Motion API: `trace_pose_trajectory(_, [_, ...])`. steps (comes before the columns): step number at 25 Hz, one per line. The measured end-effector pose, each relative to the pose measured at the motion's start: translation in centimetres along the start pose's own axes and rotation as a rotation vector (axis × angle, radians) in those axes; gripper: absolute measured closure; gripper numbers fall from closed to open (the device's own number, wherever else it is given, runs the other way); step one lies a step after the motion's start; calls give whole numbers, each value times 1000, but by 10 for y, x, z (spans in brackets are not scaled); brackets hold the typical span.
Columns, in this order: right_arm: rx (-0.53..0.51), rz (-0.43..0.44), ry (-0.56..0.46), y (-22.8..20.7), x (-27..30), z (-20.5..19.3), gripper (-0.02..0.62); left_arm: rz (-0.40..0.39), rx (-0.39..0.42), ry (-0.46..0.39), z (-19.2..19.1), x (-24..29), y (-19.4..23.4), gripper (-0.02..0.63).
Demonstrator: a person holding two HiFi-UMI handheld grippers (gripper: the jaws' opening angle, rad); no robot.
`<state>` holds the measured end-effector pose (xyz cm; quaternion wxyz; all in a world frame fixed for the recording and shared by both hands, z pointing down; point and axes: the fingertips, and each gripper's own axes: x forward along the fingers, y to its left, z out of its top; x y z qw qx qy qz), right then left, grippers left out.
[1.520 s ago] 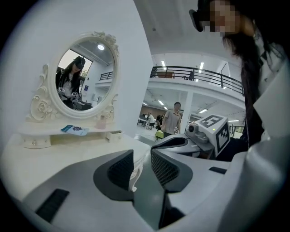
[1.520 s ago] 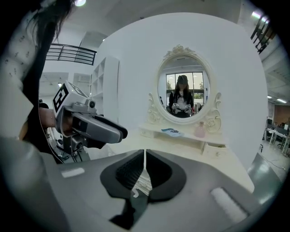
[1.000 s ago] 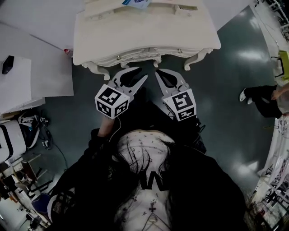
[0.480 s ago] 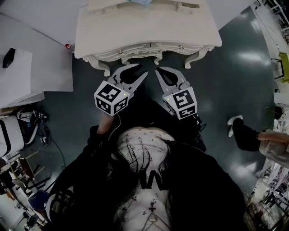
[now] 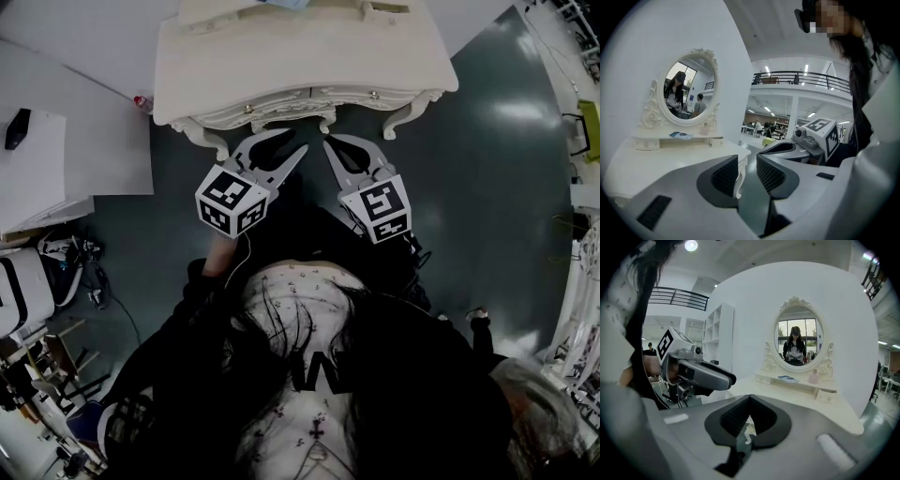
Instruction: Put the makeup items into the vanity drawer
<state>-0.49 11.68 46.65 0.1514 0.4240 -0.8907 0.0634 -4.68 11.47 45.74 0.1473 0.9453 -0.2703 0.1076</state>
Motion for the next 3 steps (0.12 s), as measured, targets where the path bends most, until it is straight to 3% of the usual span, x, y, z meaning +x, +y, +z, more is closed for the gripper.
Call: trace_pose_trajectory(3, [0, 2, -11, 0, 1, 6, 586, 1, 1, -5, 3, 0, 2, 483])
